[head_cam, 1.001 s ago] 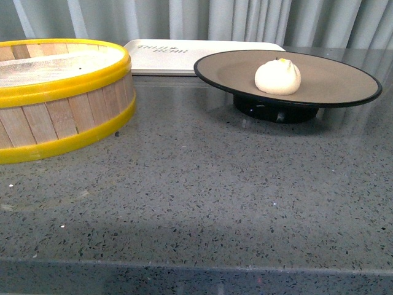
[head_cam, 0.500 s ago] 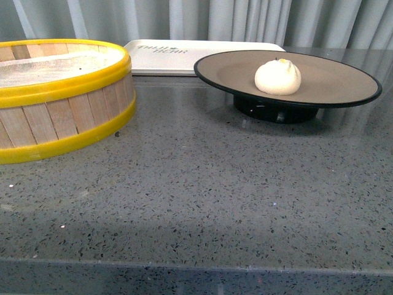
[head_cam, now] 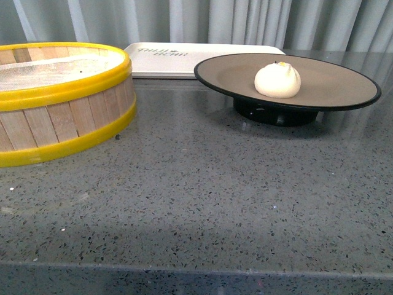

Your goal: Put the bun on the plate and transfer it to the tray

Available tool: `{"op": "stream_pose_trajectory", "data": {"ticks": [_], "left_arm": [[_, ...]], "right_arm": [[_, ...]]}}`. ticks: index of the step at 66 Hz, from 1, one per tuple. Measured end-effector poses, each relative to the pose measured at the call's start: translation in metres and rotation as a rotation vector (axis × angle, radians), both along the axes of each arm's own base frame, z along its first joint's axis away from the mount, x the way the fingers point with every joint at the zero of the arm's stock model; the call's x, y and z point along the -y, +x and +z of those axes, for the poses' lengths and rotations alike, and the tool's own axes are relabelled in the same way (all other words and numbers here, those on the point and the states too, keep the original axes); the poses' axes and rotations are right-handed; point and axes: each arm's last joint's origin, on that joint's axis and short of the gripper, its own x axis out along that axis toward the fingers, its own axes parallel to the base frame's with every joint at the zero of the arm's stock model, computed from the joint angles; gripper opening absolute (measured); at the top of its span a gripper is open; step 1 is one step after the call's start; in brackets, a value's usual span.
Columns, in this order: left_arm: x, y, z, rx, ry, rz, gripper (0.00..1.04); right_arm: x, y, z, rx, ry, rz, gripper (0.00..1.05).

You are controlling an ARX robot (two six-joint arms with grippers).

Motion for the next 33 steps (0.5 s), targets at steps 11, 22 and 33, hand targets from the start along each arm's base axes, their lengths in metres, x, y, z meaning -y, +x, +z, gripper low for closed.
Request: {"op": "stream_pose_trajectory", "data": {"ticks": [11,22,33], "left_arm": [[0.0000,-0.0075,-0.0006,0.013,0.000,-0.001,0.04],[0.0000,-0.0075,-0.0010,0.008,0.000,0.000,0.04],[0.0000,-0.0075,-0.0010,0.008,0.000,0.000,0.25]], "right_arm": [[0.0000,0.0000,0.0000,0.000,0.000,0.000,0.96],[0.0000,0.0000,0.0000,0.000,0.000,0.000,0.96],[0.0000,0.0000,0.0000,0.000,0.000,0.000,0.96]]}}
